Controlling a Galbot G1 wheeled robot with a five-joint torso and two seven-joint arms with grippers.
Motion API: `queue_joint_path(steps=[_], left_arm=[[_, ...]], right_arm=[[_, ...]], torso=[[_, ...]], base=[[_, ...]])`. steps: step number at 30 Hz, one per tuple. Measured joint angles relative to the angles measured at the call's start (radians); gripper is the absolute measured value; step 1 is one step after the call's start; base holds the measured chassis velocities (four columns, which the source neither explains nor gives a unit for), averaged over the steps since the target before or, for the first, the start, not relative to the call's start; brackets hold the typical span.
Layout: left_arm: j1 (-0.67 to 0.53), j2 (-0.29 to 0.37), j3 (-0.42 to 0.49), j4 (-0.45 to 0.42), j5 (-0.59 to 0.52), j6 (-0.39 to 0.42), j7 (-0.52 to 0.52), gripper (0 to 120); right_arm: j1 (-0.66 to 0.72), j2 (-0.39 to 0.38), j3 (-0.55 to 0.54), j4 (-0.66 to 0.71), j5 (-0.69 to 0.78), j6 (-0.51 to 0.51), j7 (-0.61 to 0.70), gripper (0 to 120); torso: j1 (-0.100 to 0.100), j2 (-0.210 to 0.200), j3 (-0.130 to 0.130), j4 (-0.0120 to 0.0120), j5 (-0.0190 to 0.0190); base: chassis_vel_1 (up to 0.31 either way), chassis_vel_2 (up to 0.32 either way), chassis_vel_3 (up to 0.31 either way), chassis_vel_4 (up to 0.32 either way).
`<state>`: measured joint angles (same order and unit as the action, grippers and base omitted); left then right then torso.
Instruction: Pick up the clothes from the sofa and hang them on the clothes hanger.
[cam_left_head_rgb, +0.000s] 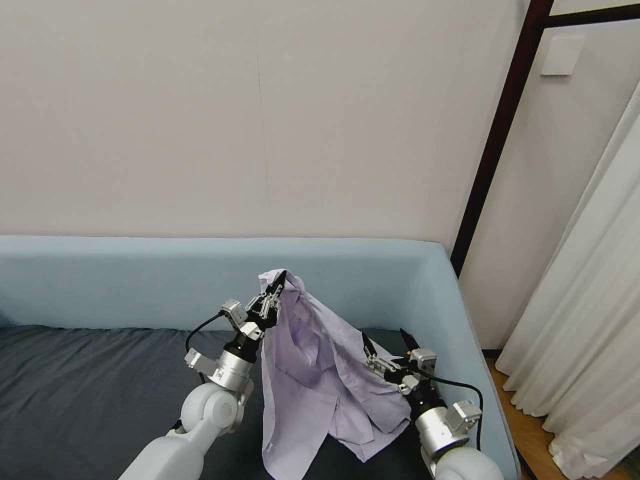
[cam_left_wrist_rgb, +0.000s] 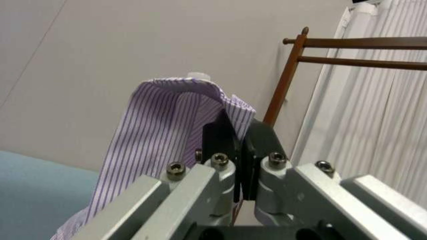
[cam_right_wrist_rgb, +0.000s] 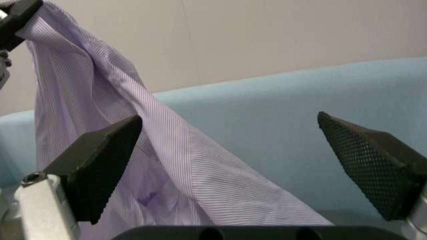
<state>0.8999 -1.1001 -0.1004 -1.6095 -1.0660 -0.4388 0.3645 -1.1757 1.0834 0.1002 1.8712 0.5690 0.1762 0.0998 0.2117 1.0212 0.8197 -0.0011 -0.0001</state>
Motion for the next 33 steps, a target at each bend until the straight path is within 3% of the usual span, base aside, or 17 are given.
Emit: queue_joint_path(steps=[13, 21, 33], left_arm=[[-0.011, 0.009, -0.051, -0.095, -0.054, 0.013, -0.030, 0], [-0.159, 0.119, -0.046, -0.223, -0.208, 0.023, -0.045, 0], [-0.213, 0.190, -0.156, -0.392, -0.256, 0.083, -0.076, 0]], right_arm=[[0.017, -0.001, 0.000, -0.012, 0.017, -0.008, 0.025, 100], [0.013, -0.001, 0.010, -0.019, 0.022, -0.010, 0.032, 100], [0.012, 0.003, 0.018, -0.031, 0.030, -0.010, 0.036, 100]], torso=[[0.000, 0.000, 0.000, -0.0001, -0.0003], [0.000, 0.000, 0.000, -0.0001, 0.0000], [0.000, 0.000, 0.000, 0.0000, 0.0000]], base=[[0.000, 0.000, 0.000, 0.000], [0.000, 0.000, 0.000, 0.000], [0.000, 0.000, 0.000, 0.000]])
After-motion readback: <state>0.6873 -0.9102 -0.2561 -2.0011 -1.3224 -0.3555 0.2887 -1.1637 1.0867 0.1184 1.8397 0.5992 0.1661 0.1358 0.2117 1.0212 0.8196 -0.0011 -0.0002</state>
